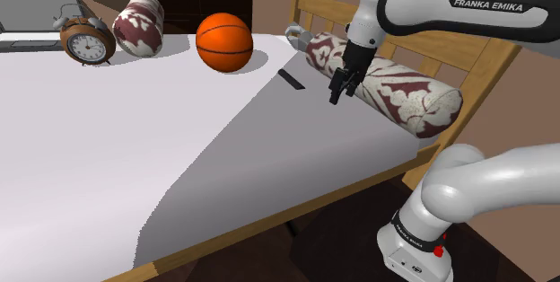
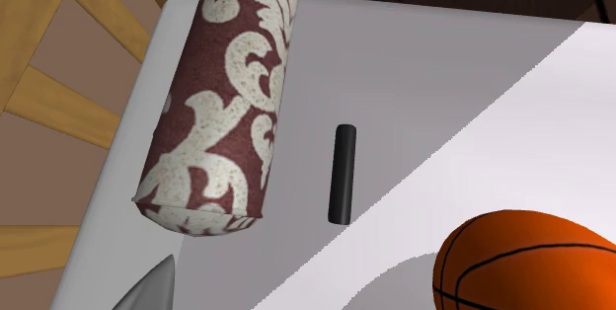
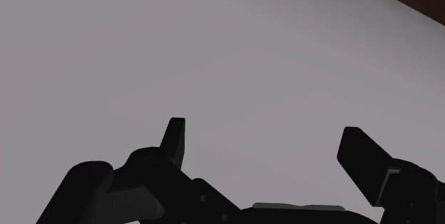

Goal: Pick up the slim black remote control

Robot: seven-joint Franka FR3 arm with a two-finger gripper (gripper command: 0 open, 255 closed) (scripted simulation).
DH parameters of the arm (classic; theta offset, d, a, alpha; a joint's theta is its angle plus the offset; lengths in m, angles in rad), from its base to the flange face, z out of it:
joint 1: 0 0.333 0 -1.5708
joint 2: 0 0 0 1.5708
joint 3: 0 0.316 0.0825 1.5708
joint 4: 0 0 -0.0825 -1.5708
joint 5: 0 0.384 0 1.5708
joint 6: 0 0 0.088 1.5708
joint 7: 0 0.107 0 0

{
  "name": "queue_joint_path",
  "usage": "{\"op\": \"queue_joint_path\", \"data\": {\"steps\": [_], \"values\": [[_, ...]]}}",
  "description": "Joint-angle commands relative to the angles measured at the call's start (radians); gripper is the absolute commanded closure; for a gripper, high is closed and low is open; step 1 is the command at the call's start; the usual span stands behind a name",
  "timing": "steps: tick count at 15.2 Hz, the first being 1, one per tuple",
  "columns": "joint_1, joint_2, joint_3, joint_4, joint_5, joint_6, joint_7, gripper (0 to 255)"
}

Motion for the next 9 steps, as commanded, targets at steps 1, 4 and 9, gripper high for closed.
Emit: {"op": "queue_joint_path", "data": {"steps": [1, 4, 9], "values": [[0.000, 0.000, 0.000, 0.000, 0.000, 0.000, 0.000, 0], [-0.023, 0.122, -0.010, 0.064, -0.006, 0.052, 0.013, 0], [-0.055, 0.321, -0.029, 0.192, -0.013, 0.112, 0.038, 0]]}}
